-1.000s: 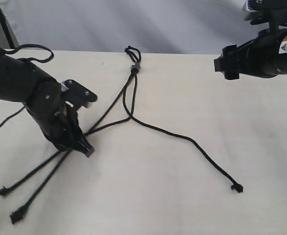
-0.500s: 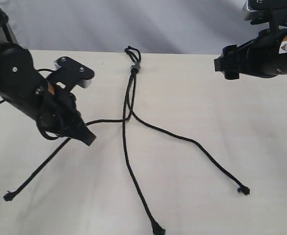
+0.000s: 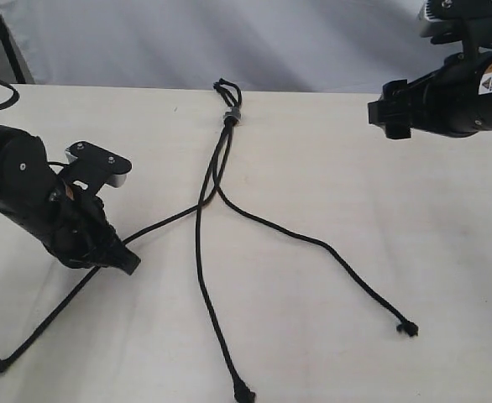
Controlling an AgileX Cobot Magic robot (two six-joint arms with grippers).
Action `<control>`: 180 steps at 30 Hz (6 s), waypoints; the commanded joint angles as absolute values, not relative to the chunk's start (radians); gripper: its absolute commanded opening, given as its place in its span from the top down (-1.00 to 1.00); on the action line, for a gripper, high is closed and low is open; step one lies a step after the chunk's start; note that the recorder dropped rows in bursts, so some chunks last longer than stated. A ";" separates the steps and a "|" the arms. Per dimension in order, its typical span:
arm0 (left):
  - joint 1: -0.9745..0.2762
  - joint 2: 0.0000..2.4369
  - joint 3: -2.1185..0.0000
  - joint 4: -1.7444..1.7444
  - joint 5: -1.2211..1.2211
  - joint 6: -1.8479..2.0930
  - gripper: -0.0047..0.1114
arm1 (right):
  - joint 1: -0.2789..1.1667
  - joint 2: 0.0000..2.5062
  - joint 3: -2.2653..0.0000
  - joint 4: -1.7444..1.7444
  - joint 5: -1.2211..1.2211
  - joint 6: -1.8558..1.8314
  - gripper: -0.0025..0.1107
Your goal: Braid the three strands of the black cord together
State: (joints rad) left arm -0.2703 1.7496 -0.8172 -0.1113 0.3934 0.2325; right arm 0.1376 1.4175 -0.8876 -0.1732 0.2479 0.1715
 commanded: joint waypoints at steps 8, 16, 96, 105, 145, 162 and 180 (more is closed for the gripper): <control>-0.268 1.750 -0.811 -0.136 0.371 0.219 0.08 | 0.557 1.523 -0.991 0.048 0.564 -0.048 -0.39; -0.266 1.750 -0.811 -0.136 0.365 0.219 0.08 | 0.793 1.859 -1.058 0.048 0.583 -0.037 -0.39; -0.266 1.750 -0.811 -0.134 0.387 0.223 0.08 | 0.468 1.781 -0.889 -0.353 0.550 -0.023 0.96; -0.266 1.750 -0.811 -0.137 0.387 0.223 0.08 | 0.470 1.772 -0.891 -0.377 0.522 0.022 -0.15; -0.803 1.935 -1.083 0.153 0.665 -0.177 0.92 | 0.468 1.123 -0.824 -0.692 0.394 0.369 -0.89; -0.499 1.920 -0.990 0.382 0.529 -0.075 0.92 | 0.468 1.123 -0.819 -0.692 0.368 0.381 -0.89; -0.804 1.790 -0.984 0.258 0.662 -0.110 0.92 | 0.468 1.123 -0.819 -0.692 0.370 0.381 -0.89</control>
State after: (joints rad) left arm -0.8092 1.8523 -0.9930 0.1609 0.6086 0.0395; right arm 0.4740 1.1286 -0.8231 -0.6872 0.3756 0.3732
